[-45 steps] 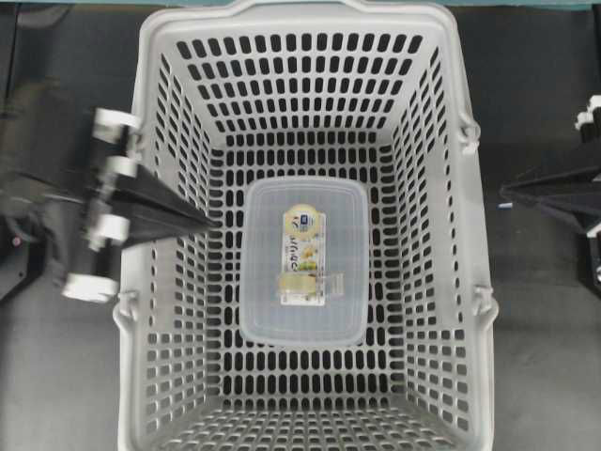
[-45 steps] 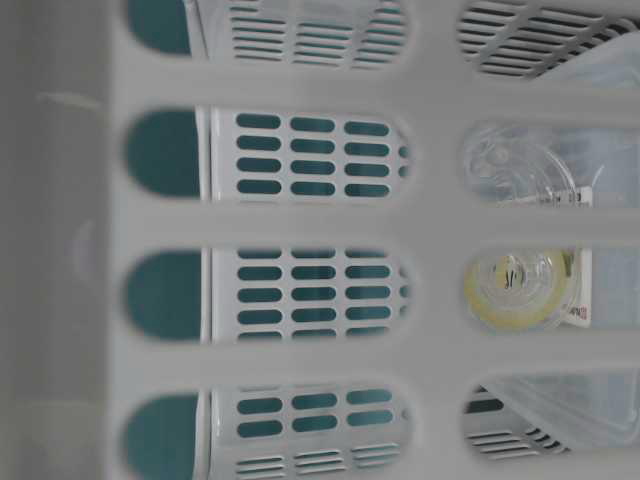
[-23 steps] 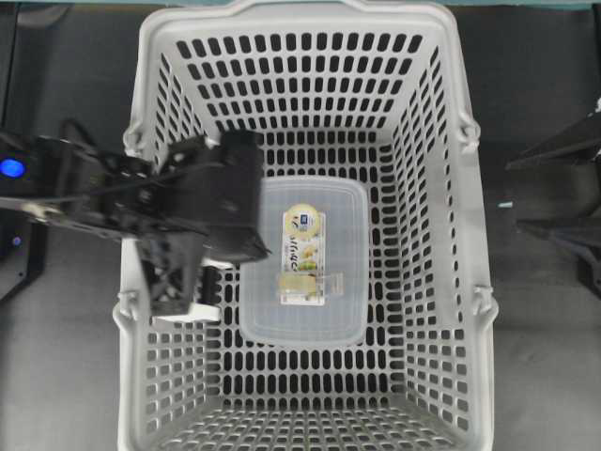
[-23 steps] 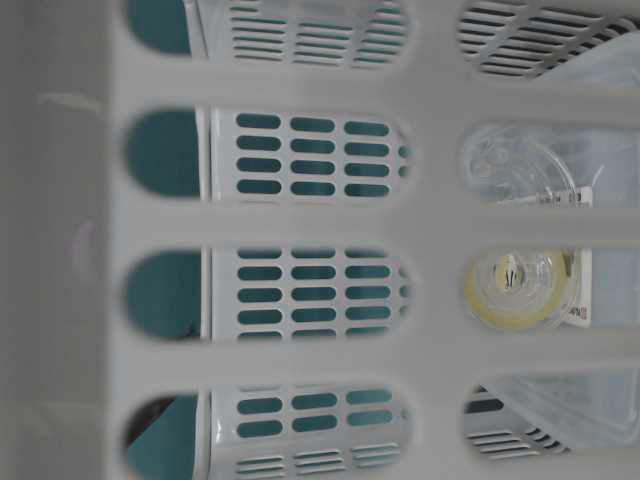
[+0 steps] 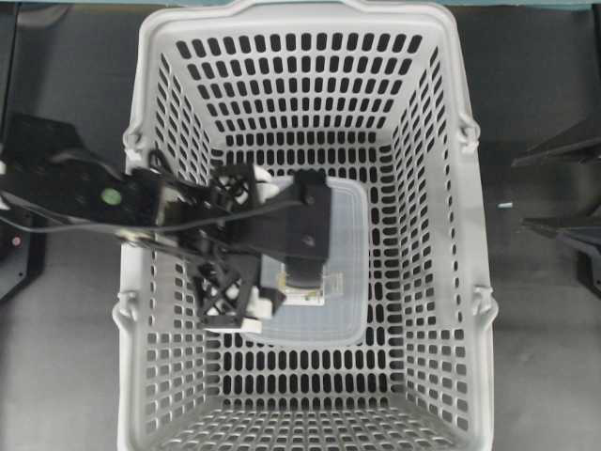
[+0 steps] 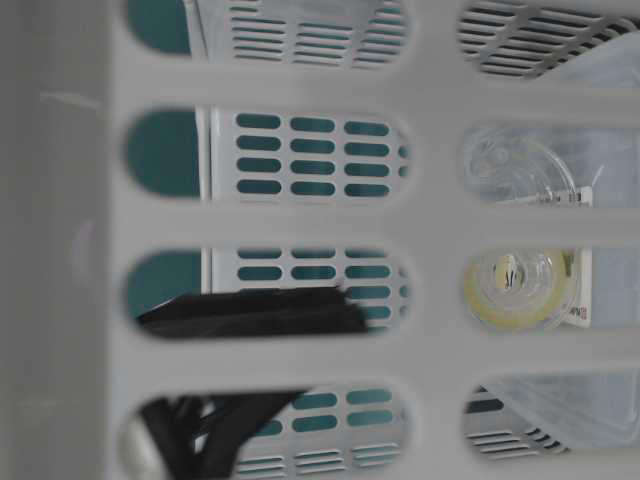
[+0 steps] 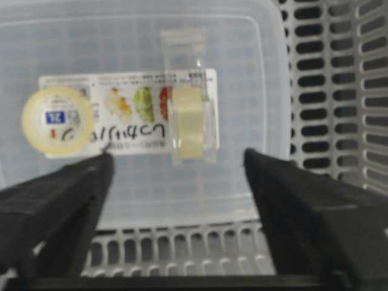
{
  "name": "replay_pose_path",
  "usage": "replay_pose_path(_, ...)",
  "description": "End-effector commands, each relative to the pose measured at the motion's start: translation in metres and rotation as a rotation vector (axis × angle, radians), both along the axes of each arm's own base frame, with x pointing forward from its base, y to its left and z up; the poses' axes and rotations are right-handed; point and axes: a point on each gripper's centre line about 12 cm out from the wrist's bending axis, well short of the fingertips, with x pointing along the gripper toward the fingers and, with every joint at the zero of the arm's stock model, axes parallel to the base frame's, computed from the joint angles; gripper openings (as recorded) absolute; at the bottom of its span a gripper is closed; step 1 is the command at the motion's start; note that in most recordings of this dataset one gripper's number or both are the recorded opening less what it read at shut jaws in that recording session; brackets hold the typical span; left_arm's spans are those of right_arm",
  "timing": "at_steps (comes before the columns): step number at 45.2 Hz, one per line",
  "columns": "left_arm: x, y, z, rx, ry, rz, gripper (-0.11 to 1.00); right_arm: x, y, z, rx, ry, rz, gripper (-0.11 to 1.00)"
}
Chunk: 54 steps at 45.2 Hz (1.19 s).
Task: Pick up the tape dispenser from the shopping basket with the left arm.
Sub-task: 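Lower the left gripper and close it around the clear tape dispenser, then lift the tape dispenser upward with the left gripper inside the basket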
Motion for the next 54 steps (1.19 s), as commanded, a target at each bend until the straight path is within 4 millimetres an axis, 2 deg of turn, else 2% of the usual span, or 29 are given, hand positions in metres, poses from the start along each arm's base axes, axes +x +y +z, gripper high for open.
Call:
replay_pose_path(1,0.010,-0.004,-0.004,0.004,0.001,-0.008,0.89,0.001,0.000,0.003,0.003,-0.009,0.001,0.74)
replay_pose_path(16,0.025,-0.008,-0.052,0.010,0.096,-0.001,0.89,-0.003,0.000,-0.001,0.005,-0.011,0.001,0.74)
replay_pose_path(22,0.031,-0.009,-0.048,0.006,0.064,-0.005,0.87,-0.003,0.000,-0.003,0.005,-0.006,0.001,0.74)
replay_pose_path(24,0.033,-0.010,-0.044,0.008,0.061,-0.008,0.81,-0.003,0.000,-0.003,0.006,-0.004,0.001,0.74)
replay_pose_path(28,0.033,-0.012,-0.029,0.006,0.050,-0.012,0.60,-0.004,0.000,-0.003,0.005,-0.006,0.001,0.74)
replay_pose_path(33,0.029,-0.013,0.003,0.012,0.052,-0.021,0.28,-0.004,0.000,-0.003,0.008,-0.007,0.001,0.74)
replay_pose_path(40,0.024,-0.012,0.059,0.022,0.062,-0.027,0.29,-0.004,0.000,-0.001,0.008,-0.017,0.001,0.74)
replay_pose_path(46,0.022,-0.012,0.116,0.025,0.013,-0.040,0.29,-0.006,0.000,-0.001,0.008,-0.023,0.001,0.74)
replay_pose_path(50,0.019,-0.011,0.142,0.024,-0.012,-0.042,0.29,-0.007,0.000,-0.001,0.008,-0.023,0.001,0.74)
replay_pose_path(54,0.021,-0.011,0.154,0.026,-0.013,-0.043,0.29,-0.007,0.000,-0.001,0.008,-0.024,0.001,0.74)
